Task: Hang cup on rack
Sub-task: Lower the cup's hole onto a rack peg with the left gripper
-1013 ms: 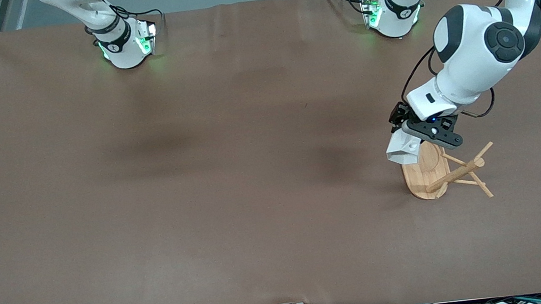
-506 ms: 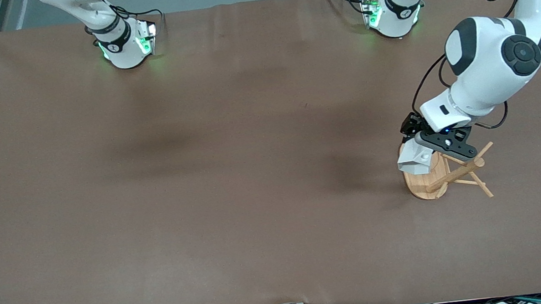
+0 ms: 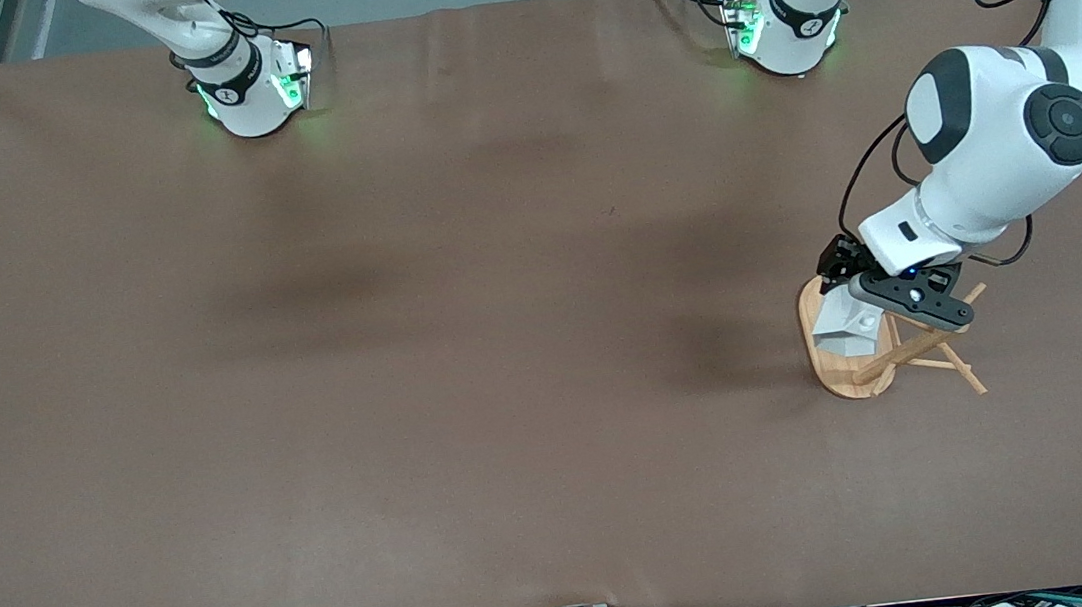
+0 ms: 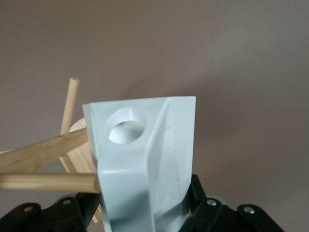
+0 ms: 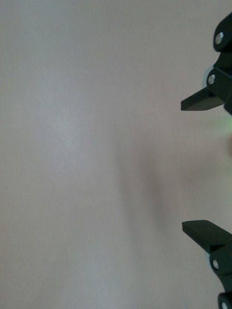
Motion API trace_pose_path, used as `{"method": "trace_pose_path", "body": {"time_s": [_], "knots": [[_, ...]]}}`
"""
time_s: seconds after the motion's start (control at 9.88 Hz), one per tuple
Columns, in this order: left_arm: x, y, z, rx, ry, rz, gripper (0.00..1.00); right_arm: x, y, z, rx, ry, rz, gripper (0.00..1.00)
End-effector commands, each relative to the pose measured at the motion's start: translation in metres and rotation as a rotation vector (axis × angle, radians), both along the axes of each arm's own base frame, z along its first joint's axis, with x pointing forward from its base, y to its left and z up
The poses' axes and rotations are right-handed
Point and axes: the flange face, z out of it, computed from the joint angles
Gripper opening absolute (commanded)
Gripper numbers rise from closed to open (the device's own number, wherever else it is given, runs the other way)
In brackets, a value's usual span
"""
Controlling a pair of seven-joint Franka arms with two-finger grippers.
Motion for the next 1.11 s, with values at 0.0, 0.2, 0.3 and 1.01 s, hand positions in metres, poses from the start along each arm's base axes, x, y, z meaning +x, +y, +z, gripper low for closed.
{"method": "trace_pose_path", "body": {"time_s": [0.0,0.2,0.3,1.01], "knots": [[0.010,0.000,-0.017,0.005,0.014,-0.018,0.02,-0.002,0.000,0.004,-0.004,-0.004,0.007,1.00],[0.012,0.014,-0.019,0.009,0.016,0.006,0.03,-0.002,0.000,0.004,-0.004,-0.004,0.007,1.00],[0.012,0.015,-0.019,0.009,0.016,0.007,0.03,-0.002,0.000,0.004,-0.004,-0.004,0.007,1.00],[0.016,0.018,-0.022,0.010,0.009,0.015,0.39,-0.002,0.000,0.004,-0.003,-0.004,0.007,1.00]]}}
